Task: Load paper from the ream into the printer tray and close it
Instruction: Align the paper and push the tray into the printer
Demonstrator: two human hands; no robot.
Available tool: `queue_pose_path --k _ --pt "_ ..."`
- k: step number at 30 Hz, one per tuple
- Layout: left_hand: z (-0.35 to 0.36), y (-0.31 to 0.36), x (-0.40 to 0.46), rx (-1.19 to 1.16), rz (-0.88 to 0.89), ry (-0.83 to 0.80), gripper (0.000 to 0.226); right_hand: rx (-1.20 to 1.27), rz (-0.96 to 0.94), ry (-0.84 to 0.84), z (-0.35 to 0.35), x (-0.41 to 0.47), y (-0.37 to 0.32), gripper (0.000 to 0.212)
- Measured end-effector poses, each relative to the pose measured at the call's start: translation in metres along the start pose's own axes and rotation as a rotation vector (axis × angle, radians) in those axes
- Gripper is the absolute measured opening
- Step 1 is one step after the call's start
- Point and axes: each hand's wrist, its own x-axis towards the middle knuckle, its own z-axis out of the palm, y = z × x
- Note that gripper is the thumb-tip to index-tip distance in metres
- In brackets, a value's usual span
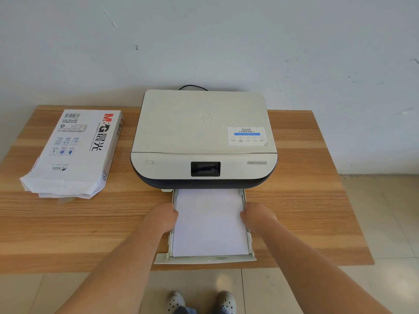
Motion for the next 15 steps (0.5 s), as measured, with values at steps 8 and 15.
queue_pose_path --k 8,15 --pt "0.0013 0.0021 -0.0006 -0.053 -0.02 0.0 0.02 0.035 0.022 -0.001 -0.0023 -0.0016 -0.0038 0.025" --pt "0.0032 0.0044 0.0004 -0.046 -0.027 0.013 0.02 0.033 0.025 0.005 -0.0023 -0.0035 -0.0058 0.028"
